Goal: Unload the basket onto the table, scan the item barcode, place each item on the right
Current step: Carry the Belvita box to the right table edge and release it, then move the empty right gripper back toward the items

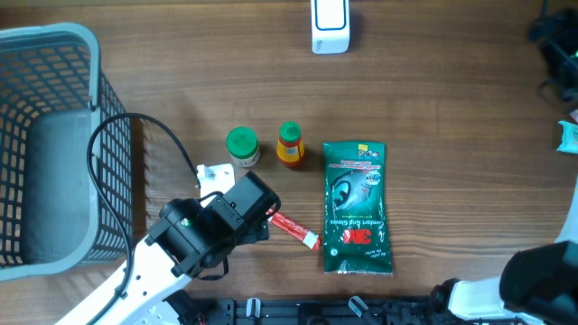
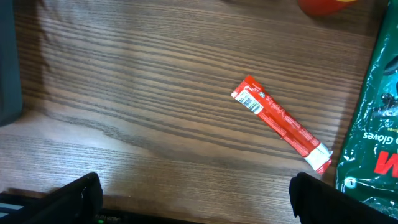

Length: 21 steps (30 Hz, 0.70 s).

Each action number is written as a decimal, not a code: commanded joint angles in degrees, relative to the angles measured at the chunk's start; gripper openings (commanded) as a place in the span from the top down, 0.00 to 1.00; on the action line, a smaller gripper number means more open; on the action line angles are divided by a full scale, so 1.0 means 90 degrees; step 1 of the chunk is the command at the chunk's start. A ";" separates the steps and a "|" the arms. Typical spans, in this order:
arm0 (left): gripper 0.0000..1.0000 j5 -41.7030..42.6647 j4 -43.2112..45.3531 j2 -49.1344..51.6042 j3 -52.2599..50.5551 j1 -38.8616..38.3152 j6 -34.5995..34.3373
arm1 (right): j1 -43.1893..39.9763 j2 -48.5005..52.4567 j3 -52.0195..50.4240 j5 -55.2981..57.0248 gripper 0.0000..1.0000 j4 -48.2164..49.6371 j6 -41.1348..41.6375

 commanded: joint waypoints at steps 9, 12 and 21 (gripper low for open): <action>0.00 -0.0017 0.0000 -0.0044 0.0061 -0.0010 0.0104 | 0.2720 0.0301 -0.0058 -0.1455 0.00 -0.1831 -0.0685; 0.00 -0.0017 0.0000 -0.0044 0.0061 -0.0010 0.0104 | 0.3555 0.0301 -0.0058 -0.1146 0.00 -0.1955 -0.1081; 0.00 -0.0017 0.0000 -0.0044 0.0061 -0.0010 0.0104 | 0.5289 0.0542 -0.0058 0.0427 0.00 -0.1569 -0.1117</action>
